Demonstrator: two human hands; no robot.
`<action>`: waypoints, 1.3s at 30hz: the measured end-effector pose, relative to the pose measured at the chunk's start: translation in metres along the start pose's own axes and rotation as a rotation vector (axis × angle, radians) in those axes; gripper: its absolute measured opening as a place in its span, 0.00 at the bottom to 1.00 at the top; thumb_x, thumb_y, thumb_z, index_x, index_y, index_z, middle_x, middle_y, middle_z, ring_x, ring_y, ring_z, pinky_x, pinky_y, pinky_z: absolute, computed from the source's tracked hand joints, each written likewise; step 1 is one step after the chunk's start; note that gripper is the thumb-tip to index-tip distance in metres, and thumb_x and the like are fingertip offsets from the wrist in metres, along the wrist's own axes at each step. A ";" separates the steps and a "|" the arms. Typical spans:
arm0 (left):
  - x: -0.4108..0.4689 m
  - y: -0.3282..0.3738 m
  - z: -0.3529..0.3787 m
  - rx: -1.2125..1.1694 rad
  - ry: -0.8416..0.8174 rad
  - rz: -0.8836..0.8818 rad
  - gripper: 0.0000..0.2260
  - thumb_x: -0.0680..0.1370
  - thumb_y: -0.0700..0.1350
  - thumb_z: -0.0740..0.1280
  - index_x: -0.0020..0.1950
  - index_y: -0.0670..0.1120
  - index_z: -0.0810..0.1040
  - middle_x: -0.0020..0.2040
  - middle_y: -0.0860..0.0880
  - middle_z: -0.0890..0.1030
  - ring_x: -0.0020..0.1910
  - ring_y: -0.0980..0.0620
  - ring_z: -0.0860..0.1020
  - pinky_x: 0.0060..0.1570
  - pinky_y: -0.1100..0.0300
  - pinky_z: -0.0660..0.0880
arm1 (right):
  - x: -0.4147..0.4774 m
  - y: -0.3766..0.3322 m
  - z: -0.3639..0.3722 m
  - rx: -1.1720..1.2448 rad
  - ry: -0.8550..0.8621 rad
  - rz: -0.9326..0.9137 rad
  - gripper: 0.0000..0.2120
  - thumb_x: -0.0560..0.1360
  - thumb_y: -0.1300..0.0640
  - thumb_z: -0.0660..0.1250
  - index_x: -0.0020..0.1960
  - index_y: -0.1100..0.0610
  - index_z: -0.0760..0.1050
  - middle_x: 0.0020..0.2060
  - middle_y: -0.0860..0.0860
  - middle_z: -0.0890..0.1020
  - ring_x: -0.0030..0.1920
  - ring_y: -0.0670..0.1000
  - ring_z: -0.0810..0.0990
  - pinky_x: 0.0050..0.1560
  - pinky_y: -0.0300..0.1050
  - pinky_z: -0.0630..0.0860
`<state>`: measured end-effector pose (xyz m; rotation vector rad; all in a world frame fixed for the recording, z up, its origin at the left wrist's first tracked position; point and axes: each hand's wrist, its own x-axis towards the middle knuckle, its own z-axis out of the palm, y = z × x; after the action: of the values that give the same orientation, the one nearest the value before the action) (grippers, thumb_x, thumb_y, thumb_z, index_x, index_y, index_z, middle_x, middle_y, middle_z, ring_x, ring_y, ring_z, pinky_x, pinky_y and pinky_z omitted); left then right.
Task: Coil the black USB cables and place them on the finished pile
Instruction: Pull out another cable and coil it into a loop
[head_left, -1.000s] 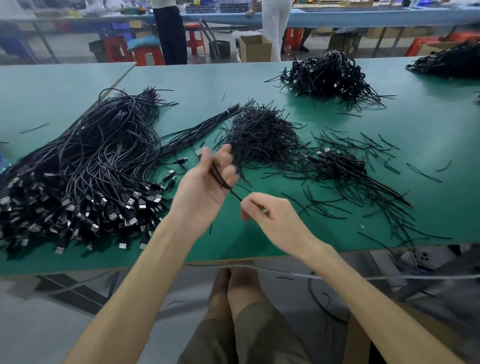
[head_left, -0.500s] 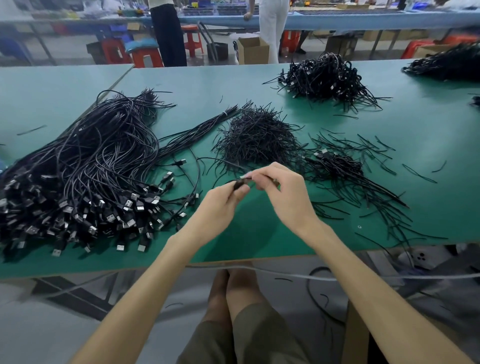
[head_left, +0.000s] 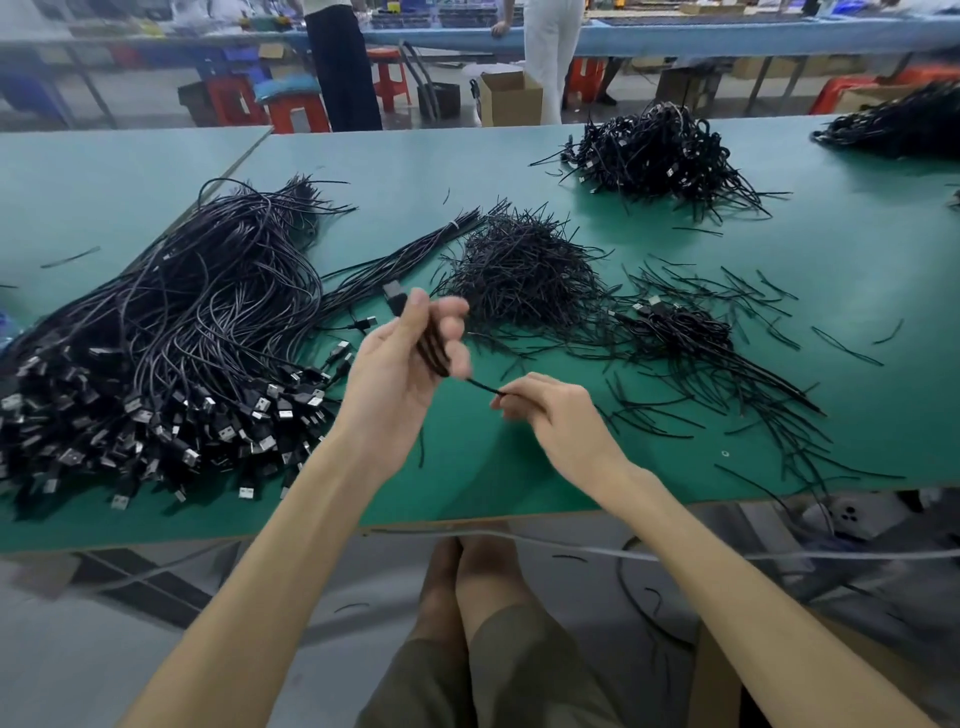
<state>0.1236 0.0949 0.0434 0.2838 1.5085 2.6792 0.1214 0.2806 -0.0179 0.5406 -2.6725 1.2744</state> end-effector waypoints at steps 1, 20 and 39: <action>-0.003 0.002 -0.002 0.108 -0.064 -0.025 0.17 0.85 0.51 0.58 0.46 0.46 0.82 0.34 0.52 0.74 0.29 0.53 0.71 0.35 0.63 0.72 | 0.004 0.004 -0.003 -0.086 0.016 -0.036 0.07 0.81 0.64 0.67 0.51 0.61 0.84 0.45 0.51 0.84 0.48 0.54 0.82 0.56 0.54 0.76; 0.003 -0.052 -0.003 -0.018 0.087 -0.129 0.23 0.85 0.53 0.56 0.71 0.36 0.73 0.66 0.43 0.81 0.67 0.48 0.79 0.63 0.58 0.77 | 0.001 -0.041 0.012 0.017 0.276 -0.157 0.12 0.83 0.60 0.64 0.63 0.62 0.81 0.48 0.50 0.82 0.51 0.52 0.79 0.59 0.44 0.74; 0.003 -0.046 0.016 -0.328 0.134 -0.188 0.15 0.85 0.53 0.56 0.44 0.46 0.69 0.35 0.51 0.72 0.39 0.50 0.76 0.51 0.58 0.76 | -0.004 -0.026 0.018 0.183 0.345 0.185 0.16 0.74 0.46 0.76 0.45 0.49 0.69 0.39 0.44 0.81 0.40 0.43 0.79 0.40 0.41 0.74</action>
<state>0.1221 0.1329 0.0132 -0.0532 1.0342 2.7750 0.1352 0.2530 -0.0117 0.0781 -2.3768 1.5131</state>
